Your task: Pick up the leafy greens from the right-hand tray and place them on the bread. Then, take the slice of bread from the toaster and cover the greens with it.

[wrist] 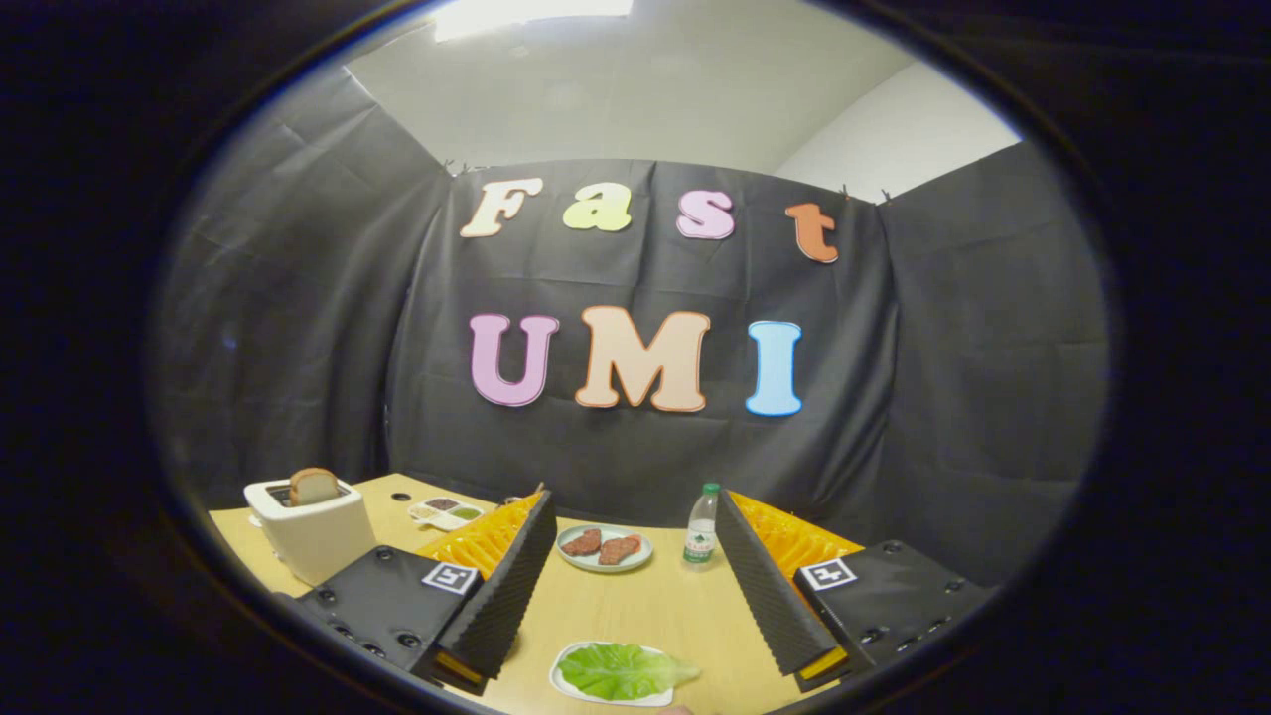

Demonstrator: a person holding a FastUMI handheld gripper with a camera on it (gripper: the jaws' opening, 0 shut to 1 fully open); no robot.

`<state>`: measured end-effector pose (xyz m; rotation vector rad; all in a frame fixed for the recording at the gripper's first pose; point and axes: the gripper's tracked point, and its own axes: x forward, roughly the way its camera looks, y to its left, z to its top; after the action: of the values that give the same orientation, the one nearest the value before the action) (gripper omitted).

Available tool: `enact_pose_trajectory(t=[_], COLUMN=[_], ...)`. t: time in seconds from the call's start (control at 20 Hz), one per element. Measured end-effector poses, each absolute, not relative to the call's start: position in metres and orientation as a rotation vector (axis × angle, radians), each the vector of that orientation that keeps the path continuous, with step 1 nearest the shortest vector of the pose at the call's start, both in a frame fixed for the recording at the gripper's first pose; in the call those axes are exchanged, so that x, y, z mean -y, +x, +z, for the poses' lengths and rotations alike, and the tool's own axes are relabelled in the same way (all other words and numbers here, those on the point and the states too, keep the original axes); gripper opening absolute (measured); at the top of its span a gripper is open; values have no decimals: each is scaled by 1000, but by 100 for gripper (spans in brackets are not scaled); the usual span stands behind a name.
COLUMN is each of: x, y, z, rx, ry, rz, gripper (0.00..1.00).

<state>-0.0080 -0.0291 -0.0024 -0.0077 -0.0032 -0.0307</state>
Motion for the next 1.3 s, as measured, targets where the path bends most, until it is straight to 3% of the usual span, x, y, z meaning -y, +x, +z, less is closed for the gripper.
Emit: enact_pose_trajectory(t=[1.3], x=[37], y=[-7], z=[2], rx=[32], ry=[4], rz=[-42], gripper=[100])
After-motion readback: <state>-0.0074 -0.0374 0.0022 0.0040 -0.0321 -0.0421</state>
